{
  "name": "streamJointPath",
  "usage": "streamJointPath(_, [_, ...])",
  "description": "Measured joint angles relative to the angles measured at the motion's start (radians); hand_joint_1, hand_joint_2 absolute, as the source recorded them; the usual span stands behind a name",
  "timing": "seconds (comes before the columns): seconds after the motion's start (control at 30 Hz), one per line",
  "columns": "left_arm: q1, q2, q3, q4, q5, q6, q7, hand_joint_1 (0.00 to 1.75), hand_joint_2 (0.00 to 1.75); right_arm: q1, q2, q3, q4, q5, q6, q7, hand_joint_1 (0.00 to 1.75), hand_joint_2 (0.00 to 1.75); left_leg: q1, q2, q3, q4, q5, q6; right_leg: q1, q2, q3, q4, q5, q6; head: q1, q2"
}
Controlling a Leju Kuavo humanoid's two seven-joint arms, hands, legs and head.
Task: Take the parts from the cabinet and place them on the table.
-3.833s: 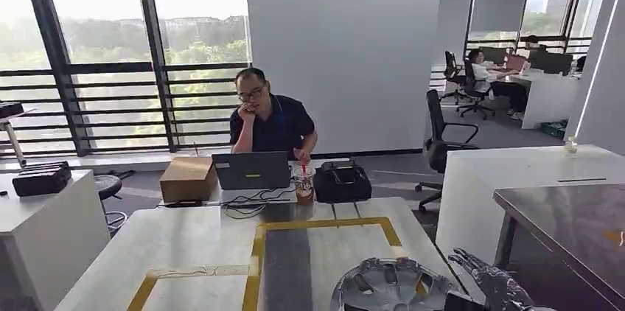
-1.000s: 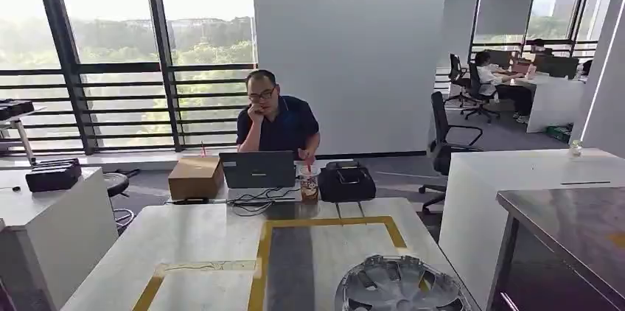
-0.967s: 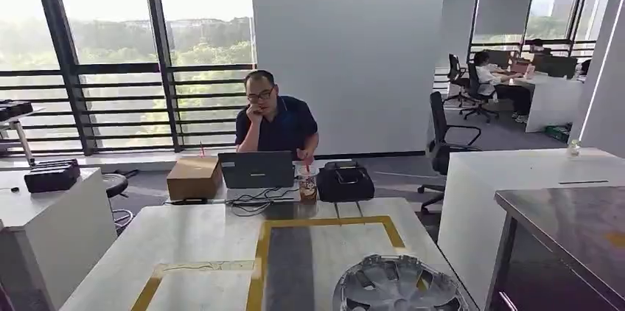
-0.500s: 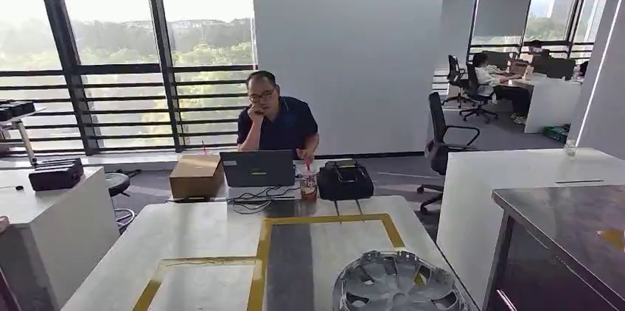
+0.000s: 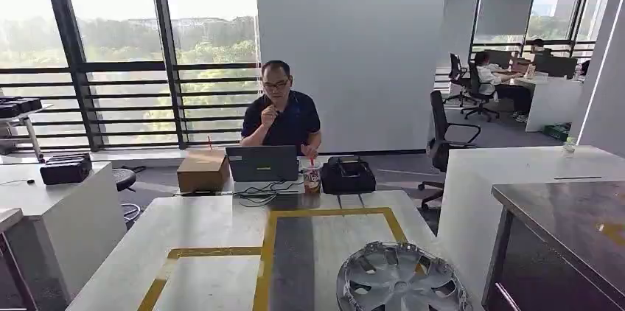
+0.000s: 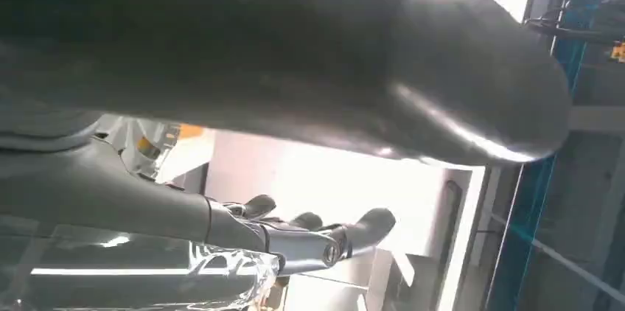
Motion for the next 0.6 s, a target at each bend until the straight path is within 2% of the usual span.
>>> streamJointPath(0.03, [0.000, 0.001, 0.000, 0.000, 0.002, 0.000, 0.000, 0.00, 0.00, 0.000, 0.000, -0.001, 0.000, 0.000, 0.000, 0.000, 0.00, 0.00, 0.001, 0.000, -0.001, 0.001, 0.003, -0.005, -0.002, 0.000, -0.002, -0.003, 0.007, -0.009, 0.000, 0.000])
streamJointPath(0.07, [0.001, 0.004, 0.000, 0.000, 0.003, 0.001, 0.000, 0.00, 0.00, -0.001, 0.001, -0.001, 0.000, 0.000, 0.000, 0.000, 0.00, 0.00, 0.004, -0.002, -0.008, 0.011, -0.005, -0.009, -0.012, -0.002, -0.003, -0.006, 0.015, -0.016, 0.001, 0.000])
streamJointPath(0.1, [0.001, 0.003, 0.000, 0.001, 0.003, 0.001, 0.000, 0.00, 0.00, -0.001, 0.002, -0.001, 0.000, 0.000, 0.002, 0.000, 0.00, 0.00, 0.005, -0.003, -0.019, 0.039, -0.041, -0.017, -0.012, -0.003, -0.008, -0.006, 0.018, -0.021, -0.002, 0.000])
streamJointPath(0.13, [0.001, 0.004, 0.000, 0.002, 0.003, 0.001, 0.000, 0.00, 0.00, -0.001, 0.003, -0.002, 0.000, 0.000, 0.002, 0.000, 0.00, 0.00, 0.009, -0.004, -0.042, 0.100, -0.089, -0.024, -0.012, -0.003, -0.014, -0.006, 0.023, -0.026, -0.003, 0.000])
streamJointPath(0.17, [0.001, 0.005, 0.000, 0.002, 0.003, 0.001, 0.000, 0.00, 0.00, 0.000, 0.003, -0.002, 0.000, 0.000, 0.002, 0.000, 0.00, 0.00, 0.013, -0.004, -0.075, 0.189, -0.141, -0.030, -0.011, -0.003, -0.022, -0.005, 0.028, -0.027, -0.005, 0.000])
streamJointPath(0.2, [0.001, 0.005, 0.000, 0.002, 0.003, 0.001, 0.000, 0.00, 0.00, 0.001, 0.003, -0.002, 0.000, 0.000, 0.002, 0.000, 0.00, 0.00, 0.016, -0.004, -0.102, 0.266, -0.176, -0.033, -0.009, -0.003, -0.029, -0.005, 0.033, -0.026, -0.005, 0.000])
streamJointPath(0.23, [0.001, 0.005, 0.000, 0.003, 0.003, 0.001, 0.000, 0.00, 0.00, 0.002, 0.004, -0.002, 0.000, 0.000, 0.002, 0.000, 0.00, 0.00, 0.018, -0.004, -0.112, 0.308, -0.189, -0.035, -0.008, -0.003, -0.035, -0.004, 0.037, -0.026, -0.005, 0.000])
streamJointPath(0.27, [0.001, 0.006, 0.000, 0.003, 0.003, 0.001, 0.000, 0.00, 0.00, 0.003, 0.004, -0.002, 0.001, 0.000, 0.002, 0.000, 0.00, 0.00, 0.019, -0.004, -0.098, 0.301, -0.180, -0.035, -0.008, -0.003, -0.039, -0.004, 0.041, -0.024, -0.005, 0.000])
streamJointPath(0.3, [0.001, 0.006, 0.000, 0.003, 0.003, 0.000, 0.000, 0.00, 0.00, 0.003, 0.004, -0.002, 0.001, 0.000, 0.002, 0.000, 0.00, 0.00, 0.019, -0.004, -0.065, 0.253, -0.154, -0.033, -0.008, -0.002, -0.043, -0.004, 0.044, -0.022, -0.006, 0.000])
streamJointPath(0.33, [0.001, 0.006, -0.002, 0.003, 0.003, -0.001, 0.000, 0.00, 0.00, 0.004, 0.005, -0.002, 0.000, 0.000, 0.002, 0.000, 0.00, 0.00, 0.019, -0.004, -0.017, 0.177, -0.121, -0.030, -0.008, -0.001, -0.039, -0.004, 0.047, -0.019, -0.006, 0.000])
streamJointPath(0.37, [0.001, 0.006, -0.003, 0.002, 0.003, -0.001, -0.001, 0.00, 0.00, 0.003, 0.006, -0.003, 0.000, 0.000, 0.002, 0.000, 0.00, 0.00, 0.018, -0.006, 0.052, 0.065, -0.081, -0.022, -0.006, -0.001, -0.040, -0.004, 0.051, -0.018, -0.007, 0.000])
streamJointPath(0.4, [0.000, 0.006, -0.004, 0.000, 0.003, -0.002, -0.001, 0.00, 0.00, 0.004, 0.007, -0.003, 0.000, 0.000, 0.002, 0.000, 0.00, 0.00, 0.015, -0.008, 0.089, -0.008, -0.080, -0.013, -0.007, -0.001, -0.041, -0.005, 0.054, -0.014, -0.007, 0.000])
streamJointPath(0.43, [0.000, 0.007, -0.004, -0.002, 0.002, -0.002, -0.001, 0.00, 0.00, 0.004, 0.008, -0.003, -0.001, 0.000, 0.002, 0.000, 0.00, 0.00, 0.012, -0.008, 0.090, -0.012, -0.085, -0.011, -0.003, -0.002, -0.045, -0.005, 0.058, -0.006, -0.006, 0.000])
streamJointPath(0.5, [0.001, 0.005, -0.005, -0.005, 0.002, -0.004, -0.002, 0.00, 0.00, 0.004, 0.008, -0.004, -0.001, 0.000, 0.001, 0.000, 0.00, 0.00, 0.002, -0.007, 0.080, -0.011, -0.076, -0.006, -0.007, -0.003, -0.050, -0.005, 0.066, 0.004, -0.007, 0.000])
streamJointPath(0.53, [0.002, 0.005, -0.005, -0.007, 0.002, -0.006, -0.002, 0.00, 0.00, 0.005, 0.011, -0.004, -0.001, 0.001, 0.002, 0.000, 0.00, 0.00, 0.001, -0.007, 0.078, -0.011, -0.073, -0.001, -0.009, -0.003, -0.049, -0.010, 0.071, 0.013, -0.007, 0.000])
streamJointPath(0.57, [0.004, 0.005, -0.005, -0.011, 0.002, -0.008, 0.000, 0.00, 0.00, 0.006, 0.011, -0.005, -0.003, 0.002, 0.001, 0.000, 0.00, 0.00, 0.002, -0.006, 0.079, -0.027, -0.059, 0.009, -0.004, -0.002, -0.049, -0.013, 0.077, 0.022, -0.007, 0.000])
streamJointPath(0.6, [0.002, 0.003, -0.005, -0.013, 0.002, -0.012, 0.000, 0.00, 0.00, 0.009, 0.011, -0.007, -0.005, 0.002, 0.002, 0.000, 0.00, 0.00, 0.010, 0.002, 0.082, -0.037, -0.046, 0.015, -0.007, -0.002, -0.062, 0.004, 0.060, 0.018, -0.006, 0.000])
